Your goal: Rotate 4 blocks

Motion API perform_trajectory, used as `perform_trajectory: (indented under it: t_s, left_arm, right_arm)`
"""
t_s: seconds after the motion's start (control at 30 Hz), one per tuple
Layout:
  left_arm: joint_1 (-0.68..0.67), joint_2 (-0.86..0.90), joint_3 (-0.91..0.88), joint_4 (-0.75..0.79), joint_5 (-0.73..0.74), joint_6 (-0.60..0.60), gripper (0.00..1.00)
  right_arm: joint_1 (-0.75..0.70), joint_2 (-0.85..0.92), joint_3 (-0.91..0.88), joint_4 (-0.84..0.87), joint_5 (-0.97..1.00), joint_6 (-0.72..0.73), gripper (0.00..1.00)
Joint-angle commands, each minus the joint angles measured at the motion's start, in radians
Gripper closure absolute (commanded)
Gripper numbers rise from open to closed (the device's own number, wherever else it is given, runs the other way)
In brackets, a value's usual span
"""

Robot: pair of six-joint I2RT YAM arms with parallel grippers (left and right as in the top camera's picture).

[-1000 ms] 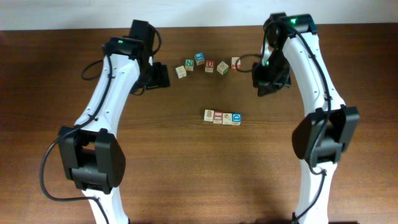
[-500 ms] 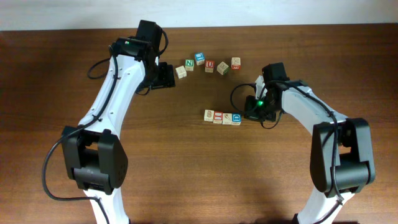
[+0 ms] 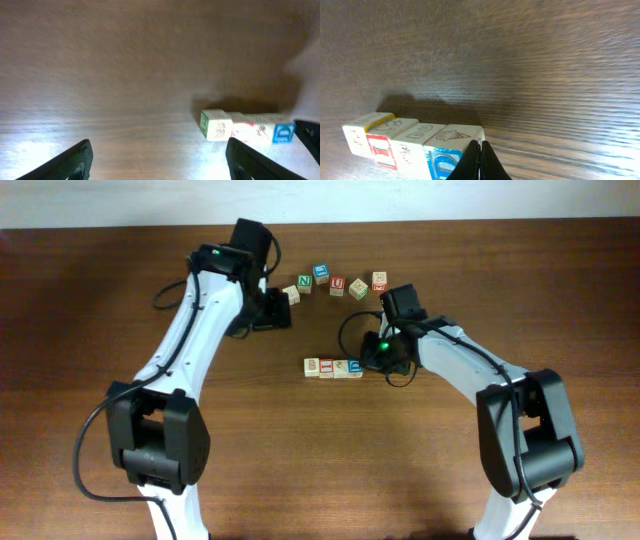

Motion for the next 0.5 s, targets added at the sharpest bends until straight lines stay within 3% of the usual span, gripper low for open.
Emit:
perform_trajectory:
  t_s: [0.0,0.07,0.13,0.17,0.23,0.3,0.47]
  left_arm:
    - [-0.031,0.009,-0.129,0.050,0.061,-0.003,0.16]
    - [-0.031,0.009,-0.180,0.079,0.090,-0.003,0.16]
    - [-0.031,0.009,-0.229,0.129,0.116,-0.005,0.25]
    - [-0.031,0.009,-0.252,0.156,0.117,-0.016,0.35]
    - [-0.031,0.009,-0.305,0.244,0.108,-0.029,0.79]
    - [-0.030,0.009,-0.312,0.304,0.082,-0.029,0.95]
    - [-0.029,0.009,-0.315,0.341,0.078,-0.020,1.00]
  right_arm:
    - [0.016,0.031,-0.008,0.013,0.005,0.019,0.96]
    - [0.016,0.031,-0.008,0.014,0.005,0.019,0.96]
    - [0.016,0.031,-0.008,0.011,0.005,0.018,0.96]
    - [0.016,0.031,-0.008,0.011,0.005,0.003,0.96]
    - [0.016,0.031,-0.008,0.013,0.013,-0.007,0.95]
    - [0.015,0.031,-0.008,0.026,0.024,-0.023,0.95]
    - [0.008,0.031,-0.005,0.042,0.051,-0.033,0.96]
